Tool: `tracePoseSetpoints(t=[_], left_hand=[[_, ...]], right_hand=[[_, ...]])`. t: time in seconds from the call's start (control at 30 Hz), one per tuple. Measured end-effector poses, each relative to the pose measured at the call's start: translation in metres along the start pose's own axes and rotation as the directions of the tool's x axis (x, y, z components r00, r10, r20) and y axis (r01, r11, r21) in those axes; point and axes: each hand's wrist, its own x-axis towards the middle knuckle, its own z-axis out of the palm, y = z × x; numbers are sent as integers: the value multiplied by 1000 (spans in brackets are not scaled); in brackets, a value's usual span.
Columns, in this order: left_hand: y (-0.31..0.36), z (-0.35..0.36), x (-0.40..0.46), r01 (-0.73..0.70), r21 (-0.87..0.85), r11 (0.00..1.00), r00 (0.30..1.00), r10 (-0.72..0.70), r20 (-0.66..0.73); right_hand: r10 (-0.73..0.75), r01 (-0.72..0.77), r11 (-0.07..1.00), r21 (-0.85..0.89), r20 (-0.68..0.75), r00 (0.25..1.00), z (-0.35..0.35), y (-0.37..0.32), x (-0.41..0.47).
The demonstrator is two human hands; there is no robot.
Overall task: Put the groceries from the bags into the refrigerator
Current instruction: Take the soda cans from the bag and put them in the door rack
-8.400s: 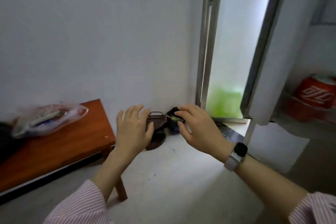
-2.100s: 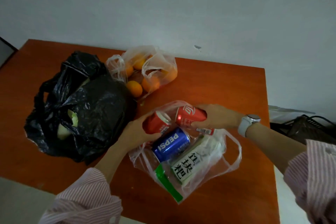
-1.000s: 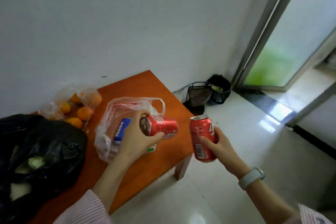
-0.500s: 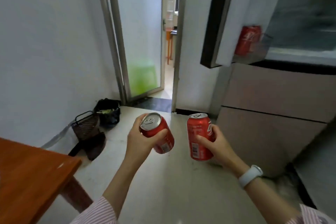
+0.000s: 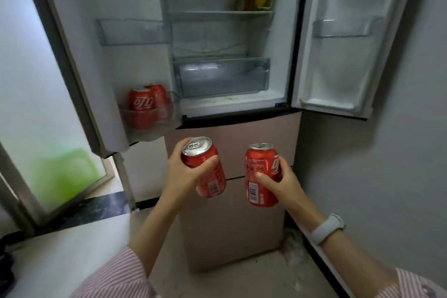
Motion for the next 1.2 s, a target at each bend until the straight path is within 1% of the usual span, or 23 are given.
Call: tracePoseSetpoints(t=[0.1,0.2,0.33,0.43,0.5,0.6,0.67,0.77,0.83,0.93,1.0,1.07,1.13,1.2], left_hand=[[3,55,59,-56,-55,997,997,59,48],[17,113,120,-127,-143,982,986,141,93],[57,181,204,-211,-277,938,966,243,87],[100,224,258,-268,-386,883,942,325,89],[128,249,288,-312,-430,847,918,385,93],[166,284,329,-372,-487,790,890,452,55],[187,305,353,-383,-521,763,882,470,40],[206,333,382,-407,-487,773,867,495,62],[210,353,399,-423,-423,801,864,498,80],[200,381,420,-403,-303,863,887,451,104],[188,395,431,-404,-256,878,892,441,102],[178,406,439,-432,-218,875,879,462,114],[172,414,445,-448,-179,876,872,472,128],[169,422,450,-428,-161,890,881,450,147]], right_hand=[[-64,61,997,-36,-78,995,-50,-8,49],[-160,152,986,-68,-128,979,-101,-28,105],[-297,272,951,-146,-196,934,-164,-75,172],[-434,390,897,-208,-237,869,-208,-120,208],[-505,446,856,-261,-244,828,-234,-150,228],[-608,491,782,-384,-294,737,-272,-190,256],[-659,507,740,-443,-321,680,-295,-213,274],[-685,486,708,-512,-332,648,-324,-237,302],[-683,441,697,-565,-334,650,-340,-242,321],[-663,338,684,-646,-356,659,-356,-236,347],[-677,262,632,-729,-355,644,-361,-228,361],[-686,173,560,-810,-337,644,-363,-221,369],[-683,110,475,-873,-287,672,-364,-214,375],[-662,89,433,-897,-249,707,-365,-209,380]])
